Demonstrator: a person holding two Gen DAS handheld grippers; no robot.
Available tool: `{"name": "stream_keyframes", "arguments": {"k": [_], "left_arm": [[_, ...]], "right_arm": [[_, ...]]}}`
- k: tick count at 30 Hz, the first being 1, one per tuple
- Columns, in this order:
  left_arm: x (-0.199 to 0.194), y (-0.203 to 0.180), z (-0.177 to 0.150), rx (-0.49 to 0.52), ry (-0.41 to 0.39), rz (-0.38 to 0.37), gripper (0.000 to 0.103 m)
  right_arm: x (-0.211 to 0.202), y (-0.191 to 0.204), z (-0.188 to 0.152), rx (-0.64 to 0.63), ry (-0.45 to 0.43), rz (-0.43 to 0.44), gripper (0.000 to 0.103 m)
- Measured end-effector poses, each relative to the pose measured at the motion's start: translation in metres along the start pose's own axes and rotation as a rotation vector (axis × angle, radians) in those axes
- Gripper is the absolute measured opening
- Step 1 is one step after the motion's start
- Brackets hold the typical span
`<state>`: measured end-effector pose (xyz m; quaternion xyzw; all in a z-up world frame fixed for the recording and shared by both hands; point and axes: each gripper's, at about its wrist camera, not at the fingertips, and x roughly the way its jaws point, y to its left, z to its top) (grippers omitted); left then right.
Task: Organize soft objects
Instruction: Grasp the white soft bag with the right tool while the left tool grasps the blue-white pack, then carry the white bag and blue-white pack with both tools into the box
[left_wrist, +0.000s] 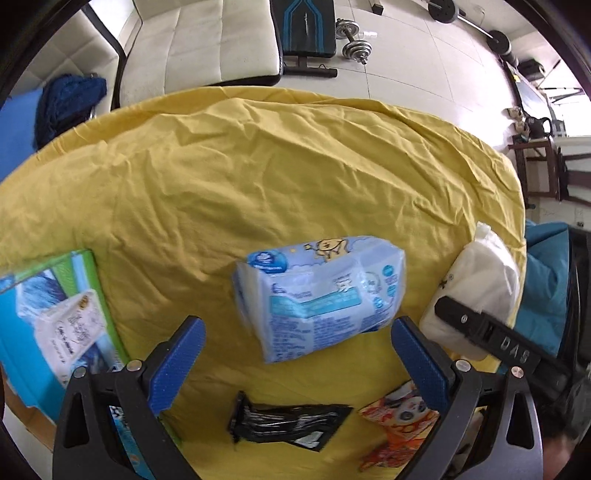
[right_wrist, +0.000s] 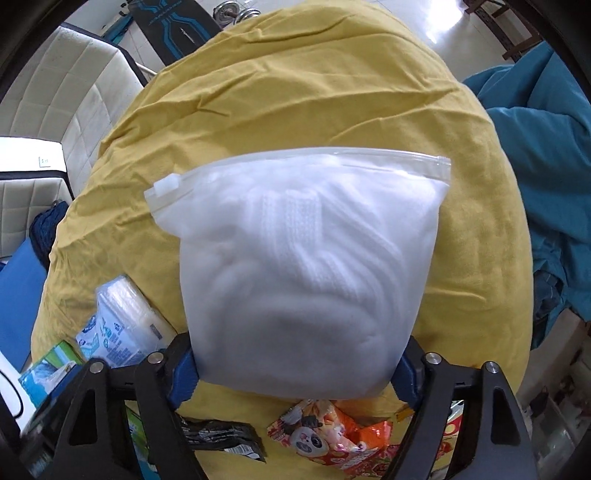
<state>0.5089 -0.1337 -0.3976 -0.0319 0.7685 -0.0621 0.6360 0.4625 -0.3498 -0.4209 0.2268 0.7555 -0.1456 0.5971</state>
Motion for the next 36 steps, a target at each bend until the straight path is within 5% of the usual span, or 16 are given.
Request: {"name": "stream_keyframes", "arguments": {"k": [6, 20, 36], "left_arm": [[0.016, -0.010, 0.009, -0.057, 0.045, -0.026, 0.103], [0.019, -0.021, 0.010, 0.014, -0.049, 0.025, 0.039], [-0.036, -0.006, -0.026, 0.051, -0.155, -0.062, 0.031]], "right_arm": [[-0.008, 0.006, 0.001, -0.055, -0.025, -0.046, 0.081], [-0.009, 0.015, -0.019, -0.132, -0.064, -0.113, 0.078], [-0.053, -0.011, -0.056, -0.177, -0.150, -0.089, 0.075]]}}
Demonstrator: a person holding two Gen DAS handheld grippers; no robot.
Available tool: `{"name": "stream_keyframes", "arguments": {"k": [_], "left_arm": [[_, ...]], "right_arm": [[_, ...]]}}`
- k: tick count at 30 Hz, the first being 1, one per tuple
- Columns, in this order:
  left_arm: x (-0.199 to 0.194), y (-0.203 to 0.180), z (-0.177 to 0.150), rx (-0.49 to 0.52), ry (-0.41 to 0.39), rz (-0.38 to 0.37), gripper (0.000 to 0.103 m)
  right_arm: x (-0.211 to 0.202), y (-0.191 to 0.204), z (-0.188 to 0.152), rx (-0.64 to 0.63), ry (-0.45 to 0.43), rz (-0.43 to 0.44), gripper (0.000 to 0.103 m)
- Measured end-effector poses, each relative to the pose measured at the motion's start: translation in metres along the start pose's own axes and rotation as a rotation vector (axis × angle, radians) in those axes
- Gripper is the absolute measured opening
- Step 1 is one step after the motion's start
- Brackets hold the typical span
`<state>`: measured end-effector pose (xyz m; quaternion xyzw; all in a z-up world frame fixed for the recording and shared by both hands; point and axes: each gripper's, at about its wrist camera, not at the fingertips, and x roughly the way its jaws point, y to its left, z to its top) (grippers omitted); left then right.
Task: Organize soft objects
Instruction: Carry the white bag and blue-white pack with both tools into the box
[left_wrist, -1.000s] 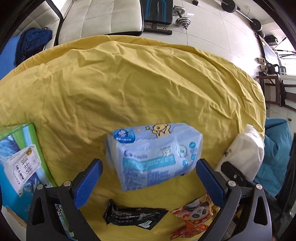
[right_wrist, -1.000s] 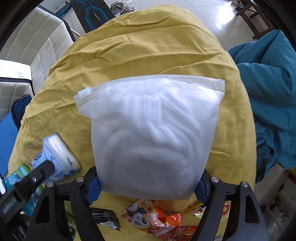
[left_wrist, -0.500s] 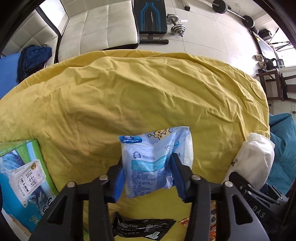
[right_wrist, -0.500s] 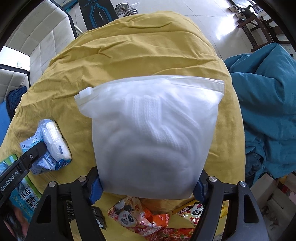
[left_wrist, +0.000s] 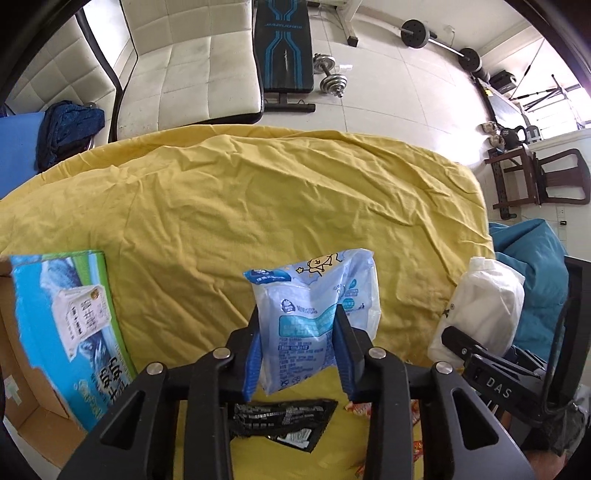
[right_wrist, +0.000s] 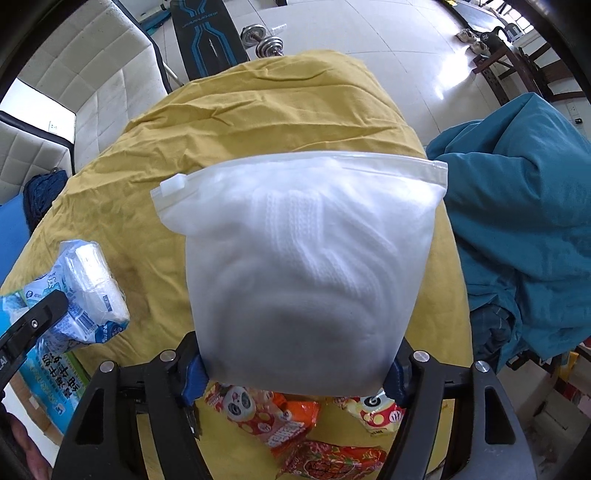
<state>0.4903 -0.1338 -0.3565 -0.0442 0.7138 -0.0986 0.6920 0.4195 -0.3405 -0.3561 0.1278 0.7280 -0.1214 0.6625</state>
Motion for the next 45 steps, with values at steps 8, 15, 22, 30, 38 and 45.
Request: {"name": "stream_keyframes", "arguments": {"k": [8, 15, 22, 30, 38, 45], "left_arm": [[-0.050, -0.002, -0.038, 0.002, -0.071, -0.036, 0.030], [-0.099, 0.026, -0.086, -0.053, -0.134, -0.027, 0.030], [-0.132, 0.082, -0.129, -0.156, -0.167, -0.013, 0.030], [-0.159, 0.161, -0.154, -0.238, -0.199, 0.015, 0.030], [-0.171, 0.228, -0.146, -0.182, -0.201, 0.066, 0.030], [-0.157, 0.294, -0.124, -0.213, -0.163, 0.032, 0.030]], "right_arm": [[-0.046, 0.007, -0.039, -0.075, -0.060, 0.027, 0.075], [-0.073, 0.036, -0.086, -0.184, -0.105, 0.075, 0.075], [-0.092, 0.089, -0.127, -0.290, -0.121, 0.112, 0.075], [-0.105, 0.185, -0.154, -0.389, -0.129, 0.138, 0.075], [-0.102, 0.288, -0.162, -0.433, -0.128, 0.157, 0.075], [-0.076, 0.360, -0.161, -0.459, -0.099, 0.136, 0.075]]}}
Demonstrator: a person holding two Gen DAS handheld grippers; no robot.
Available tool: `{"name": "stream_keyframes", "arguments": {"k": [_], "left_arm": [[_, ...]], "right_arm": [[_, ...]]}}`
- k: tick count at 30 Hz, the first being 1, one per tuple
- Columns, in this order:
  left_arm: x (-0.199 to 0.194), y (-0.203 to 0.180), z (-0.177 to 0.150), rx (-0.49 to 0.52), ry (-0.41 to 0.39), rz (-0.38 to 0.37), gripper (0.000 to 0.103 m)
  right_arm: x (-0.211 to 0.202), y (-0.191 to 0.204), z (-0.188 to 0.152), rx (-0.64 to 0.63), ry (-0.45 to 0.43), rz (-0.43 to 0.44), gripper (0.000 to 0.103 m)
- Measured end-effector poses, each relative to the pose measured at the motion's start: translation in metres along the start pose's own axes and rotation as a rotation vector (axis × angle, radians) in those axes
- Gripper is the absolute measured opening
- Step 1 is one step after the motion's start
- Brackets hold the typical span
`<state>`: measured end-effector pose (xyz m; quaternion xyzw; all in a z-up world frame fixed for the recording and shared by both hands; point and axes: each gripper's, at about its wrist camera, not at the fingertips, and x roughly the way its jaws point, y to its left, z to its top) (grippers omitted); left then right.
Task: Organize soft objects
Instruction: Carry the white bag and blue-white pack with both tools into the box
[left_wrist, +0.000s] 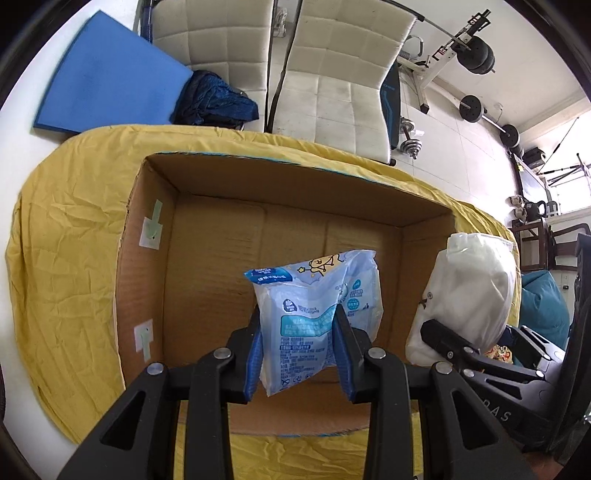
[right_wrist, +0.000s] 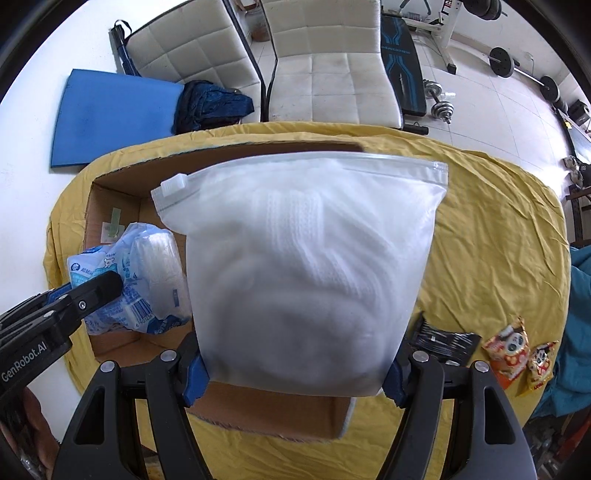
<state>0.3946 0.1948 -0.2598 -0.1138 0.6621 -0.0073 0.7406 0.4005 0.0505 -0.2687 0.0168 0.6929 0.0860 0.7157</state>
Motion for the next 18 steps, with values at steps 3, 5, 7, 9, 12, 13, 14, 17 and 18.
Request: {"name": "stream_keyframes", "arguments": {"k": [3, 5, 7, 9, 12, 13, 14, 17, 18], "left_arm": [[0.014, 0.019, 0.012, -0.009, 0.029, -0.011, 0.031], [0.027, 0.029, 0.022, -0.014, 0.055, -0.023, 0.031], [0.039, 0.037, 0.030, -0.019, 0.080, -0.042, 0.031], [0.054, 0.044, 0.038, -0.025, 0.111, -0.066, 0.031], [0.076, 0.049, 0.049, -0.028, 0.159, -0.097, 0.031], [0.083, 0.051, 0.051, -0.024, 0.170, -0.097, 0.031], [0.089, 0.052, 0.054, -0.024, 0.179, -0.092, 0.031], [0.099, 0.050, 0.057, -0.013, 0.198, -0.099, 0.031], [0.102, 0.049, 0.059, -0.001, 0.202, -0.097, 0.031]], "right_arm": [[0.024, 0.012, 0.011, -0.003, 0.029, 0.002, 0.075], [0.042, 0.018, 0.018, -0.001, 0.050, -0.006, 0.075], [0.057, 0.022, 0.024, 0.000, 0.072, -0.007, 0.075], [0.072, 0.026, 0.029, -0.003, 0.093, -0.013, 0.075], [0.091, 0.030, 0.037, -0.011, 0.109, -0.040, 0.075], [0.096, 0.030, 0.038, -0.012, 0.111, -0.049, 0.075], [0.101, 0.030, 0.040, -0.011, 0.116, -0.057, 0.075], [0.114, 0.031, 0.047, -0.010, 0.126, -0.075, 0.075], [0.118, 0.031, 0.049, -0.009, 0.129, -0.081, 0.075]]}}
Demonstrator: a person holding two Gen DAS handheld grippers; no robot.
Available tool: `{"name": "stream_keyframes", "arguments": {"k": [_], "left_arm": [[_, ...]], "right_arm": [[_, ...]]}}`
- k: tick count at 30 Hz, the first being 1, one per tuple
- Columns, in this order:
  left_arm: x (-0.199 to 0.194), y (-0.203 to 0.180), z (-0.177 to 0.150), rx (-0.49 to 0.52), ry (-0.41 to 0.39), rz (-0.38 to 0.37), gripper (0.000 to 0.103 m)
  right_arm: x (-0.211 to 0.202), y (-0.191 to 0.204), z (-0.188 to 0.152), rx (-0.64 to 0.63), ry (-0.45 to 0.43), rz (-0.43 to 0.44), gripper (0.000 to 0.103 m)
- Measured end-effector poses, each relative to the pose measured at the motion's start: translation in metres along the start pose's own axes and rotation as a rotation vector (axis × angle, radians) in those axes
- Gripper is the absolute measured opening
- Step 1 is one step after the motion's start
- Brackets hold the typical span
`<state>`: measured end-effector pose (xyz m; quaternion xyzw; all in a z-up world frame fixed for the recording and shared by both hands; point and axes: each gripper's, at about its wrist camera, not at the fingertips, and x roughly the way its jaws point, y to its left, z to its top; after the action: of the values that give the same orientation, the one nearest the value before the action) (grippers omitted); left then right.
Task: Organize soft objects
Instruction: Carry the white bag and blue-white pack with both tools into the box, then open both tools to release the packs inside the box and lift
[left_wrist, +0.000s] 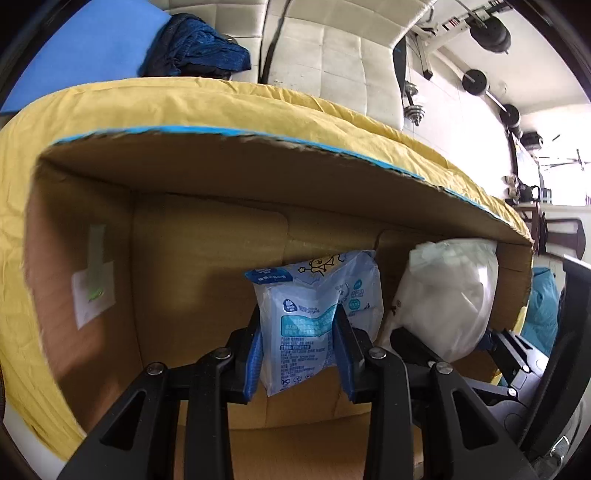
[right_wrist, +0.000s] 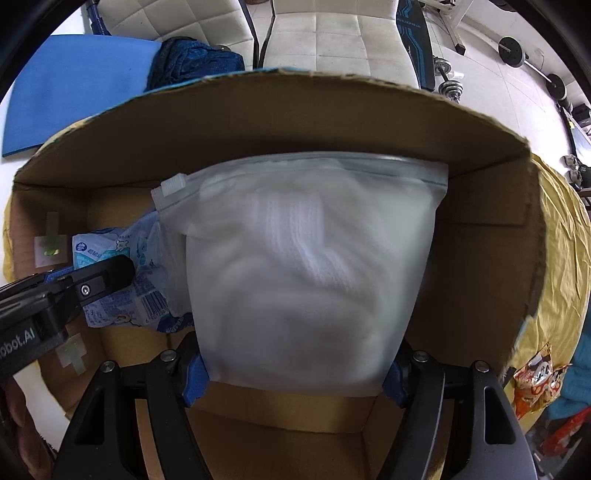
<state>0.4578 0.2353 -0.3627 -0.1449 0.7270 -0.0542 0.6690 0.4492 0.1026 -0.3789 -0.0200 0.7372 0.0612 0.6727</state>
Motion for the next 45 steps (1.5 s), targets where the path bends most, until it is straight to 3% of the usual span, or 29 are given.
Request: {"name": "stream_keyframes", "arguments": {"k": [10, 21, 27, 32, 35, 38, 45], "left_arm": [[0.010, -0.010, 0.007, 0.066, 0.005, 0.055, 0.031], [0.025, -0.011, 0.013, 0.069, 0.036, 0.044, 0.039], [0.021, -0.007, 0.015, 0.027, 0.053, 0.046, 0.054], [0.012, -0.003, 0.013, 0.021, 0.053, 0.055, 0.075], [0.001, 0.000, 0.011, 0.025, 0.027, 0.079, 0.087], [-0.017, -0.003, 0.004, 0.053, -0.018, 0.120, 0.097], [-0.056, -0.002, -0.027, 0.078, -0.159, 0.143, 0.103]], "right_arm": [[0.021, -0.007, 0.011, 0.024, 0.023, 0.002, 0.076], [0.026, -0.006, 0.011, 0.026, 0.033, 0.011, 0.079], [0.022, -0.010, 0.016, 0.025, 0.037, 0.009, 0.082], [0.003, -0.001, 0.017, -0.003, 0.020, -0.023, 0.092], [-0.013, 0.003, 0.013, -0.024, -0.009, -0.050, 0.103], [-0.031, 0.005, 0.005, -0.033, -0.040, -0.069, 0.103], [-0.063, 0.001, -0.023, -0.008, -0.108, -0.049, 0.103]]}}
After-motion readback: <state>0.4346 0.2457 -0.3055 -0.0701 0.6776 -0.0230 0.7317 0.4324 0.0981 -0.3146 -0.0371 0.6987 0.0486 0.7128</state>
